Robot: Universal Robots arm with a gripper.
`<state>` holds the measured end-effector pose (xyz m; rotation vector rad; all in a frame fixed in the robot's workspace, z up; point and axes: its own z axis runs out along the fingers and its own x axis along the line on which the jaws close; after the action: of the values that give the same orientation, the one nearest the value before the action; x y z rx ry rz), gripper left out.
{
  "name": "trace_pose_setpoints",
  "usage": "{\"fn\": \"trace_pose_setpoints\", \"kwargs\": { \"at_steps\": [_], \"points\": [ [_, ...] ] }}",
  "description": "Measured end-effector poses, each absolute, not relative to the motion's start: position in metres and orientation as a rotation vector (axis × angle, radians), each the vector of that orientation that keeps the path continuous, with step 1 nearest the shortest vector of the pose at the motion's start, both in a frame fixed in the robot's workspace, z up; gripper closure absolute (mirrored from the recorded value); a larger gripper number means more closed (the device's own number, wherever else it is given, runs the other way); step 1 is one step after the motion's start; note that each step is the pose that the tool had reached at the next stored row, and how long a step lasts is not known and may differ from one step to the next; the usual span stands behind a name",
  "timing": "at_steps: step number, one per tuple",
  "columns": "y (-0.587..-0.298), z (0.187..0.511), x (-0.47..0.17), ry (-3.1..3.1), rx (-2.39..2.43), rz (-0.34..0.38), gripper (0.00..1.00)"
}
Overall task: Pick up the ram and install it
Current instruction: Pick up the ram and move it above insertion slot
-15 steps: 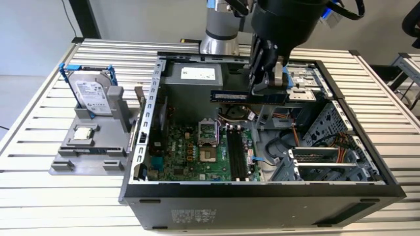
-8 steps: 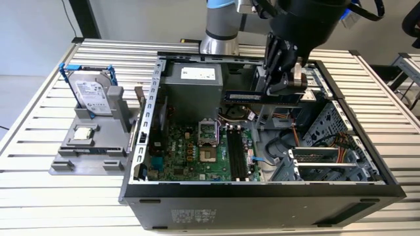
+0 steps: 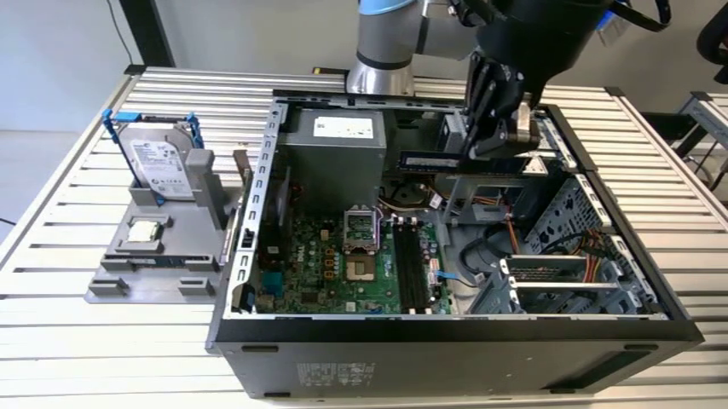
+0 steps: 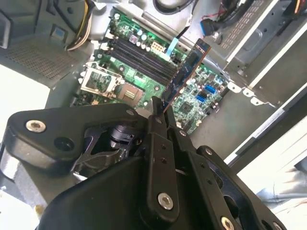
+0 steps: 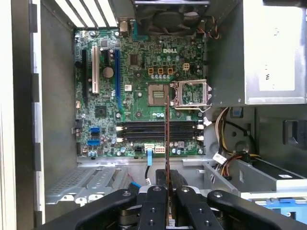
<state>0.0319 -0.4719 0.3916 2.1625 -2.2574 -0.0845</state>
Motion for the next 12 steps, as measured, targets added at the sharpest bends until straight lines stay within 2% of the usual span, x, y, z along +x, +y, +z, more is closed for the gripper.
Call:
{"fn": "trace_pose_setpoints", "kwargs": {
  "at_steps": [12],
  "points": [
    [-0.434, 0.392, 0.032, -2.257, 2.162, -0.084, 1.0]
  ]
}}
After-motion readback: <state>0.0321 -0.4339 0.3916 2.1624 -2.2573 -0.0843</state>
